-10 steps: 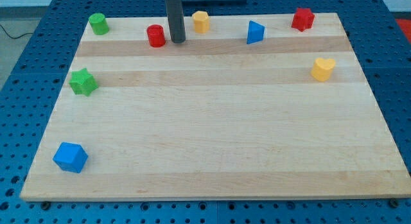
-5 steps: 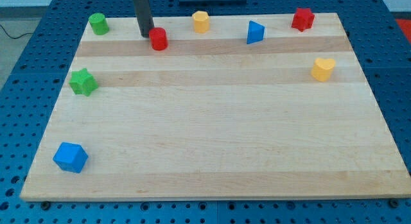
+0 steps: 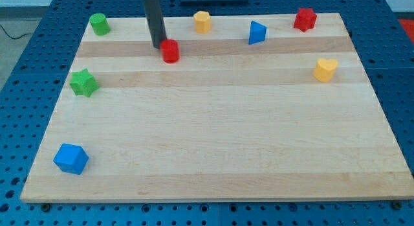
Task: Place the red circle to the bottom center of the board
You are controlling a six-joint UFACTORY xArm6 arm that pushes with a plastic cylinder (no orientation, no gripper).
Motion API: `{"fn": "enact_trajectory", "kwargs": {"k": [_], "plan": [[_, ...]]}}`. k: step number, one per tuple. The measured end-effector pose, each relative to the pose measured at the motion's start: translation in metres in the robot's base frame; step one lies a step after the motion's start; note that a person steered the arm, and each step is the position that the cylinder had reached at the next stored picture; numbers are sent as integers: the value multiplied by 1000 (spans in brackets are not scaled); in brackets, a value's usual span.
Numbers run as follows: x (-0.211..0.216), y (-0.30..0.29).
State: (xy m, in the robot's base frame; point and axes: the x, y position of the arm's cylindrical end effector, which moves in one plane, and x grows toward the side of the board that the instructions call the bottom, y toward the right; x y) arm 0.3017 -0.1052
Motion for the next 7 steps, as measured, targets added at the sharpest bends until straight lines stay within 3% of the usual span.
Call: {"fn": "enact_trajectory", "kwargs": {"k": [1,3,6,7], "plan": [[43,32],[23,39],[156,60],[147,60]]}}
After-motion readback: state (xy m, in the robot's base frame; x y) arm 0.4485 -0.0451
